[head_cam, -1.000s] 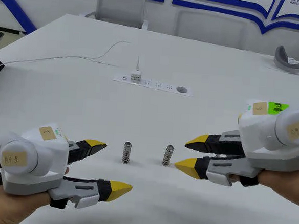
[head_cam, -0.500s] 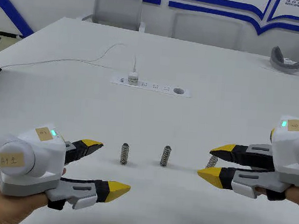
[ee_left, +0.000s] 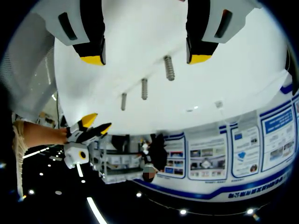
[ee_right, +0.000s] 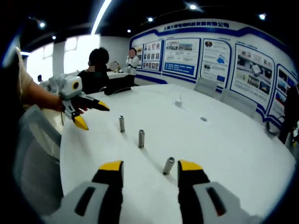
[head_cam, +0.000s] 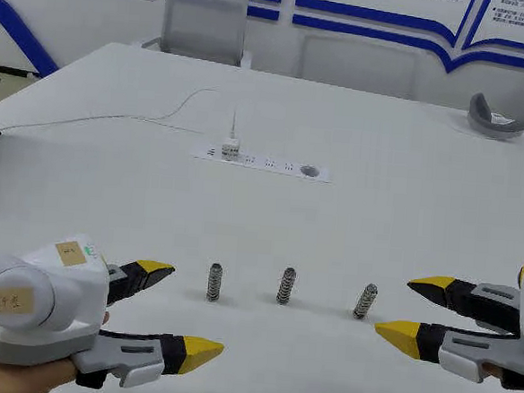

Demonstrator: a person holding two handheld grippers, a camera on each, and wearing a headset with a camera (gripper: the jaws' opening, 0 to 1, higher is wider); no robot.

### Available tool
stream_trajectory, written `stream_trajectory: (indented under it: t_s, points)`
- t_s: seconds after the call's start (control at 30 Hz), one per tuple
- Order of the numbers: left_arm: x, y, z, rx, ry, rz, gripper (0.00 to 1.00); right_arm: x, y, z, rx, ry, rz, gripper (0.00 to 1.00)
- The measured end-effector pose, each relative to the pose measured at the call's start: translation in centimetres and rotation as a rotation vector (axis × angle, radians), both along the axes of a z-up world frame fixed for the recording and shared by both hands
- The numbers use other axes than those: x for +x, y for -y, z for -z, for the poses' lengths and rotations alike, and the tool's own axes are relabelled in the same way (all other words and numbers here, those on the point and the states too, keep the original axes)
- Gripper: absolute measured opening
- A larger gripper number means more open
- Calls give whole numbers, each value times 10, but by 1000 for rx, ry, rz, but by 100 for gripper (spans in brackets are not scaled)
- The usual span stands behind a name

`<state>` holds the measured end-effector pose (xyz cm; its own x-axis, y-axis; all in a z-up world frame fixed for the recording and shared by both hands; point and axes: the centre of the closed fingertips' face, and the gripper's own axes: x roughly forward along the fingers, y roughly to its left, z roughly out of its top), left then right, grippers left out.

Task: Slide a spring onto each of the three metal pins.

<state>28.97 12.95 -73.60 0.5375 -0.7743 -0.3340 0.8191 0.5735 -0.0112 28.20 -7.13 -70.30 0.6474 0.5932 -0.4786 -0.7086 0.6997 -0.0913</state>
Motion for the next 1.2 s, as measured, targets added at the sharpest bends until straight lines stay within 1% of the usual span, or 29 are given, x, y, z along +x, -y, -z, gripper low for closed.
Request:
stream_trajectory:
  t_s: [0.2, 0.33, 0.47, 0.6, 0.8, 0.97, 1.2]
  points:
    - [0, -1, 1, 0, -2, -2, 72, -1, 0, 5, 3, 6, 10, 51]
    - [-1, -2, 3, 3, -7, -3, 72, 0, -2, 7, 15, 9, 14, 52]
    - [-1, -2, 4, 3, -9, -4, 72, 0, -1, 11, 19, 5, 16, 53]
    - [1, -3, 4, 2, -8, -7, 73, 1, -1, 11, 28, 6, 21, 54]
    - [0, -3, 5, 7, -11, -4, 73, 0, -1, 11, 31, 8, 26, 55]
    - [1, -3, 3, 7, -7, -5, 74, 1, 1, 11, 35, 10, 31, 55]
    - [3, -4, 5, 11, -11, -6, 74, 2, 1, 12, 39, 9, 35, 55]
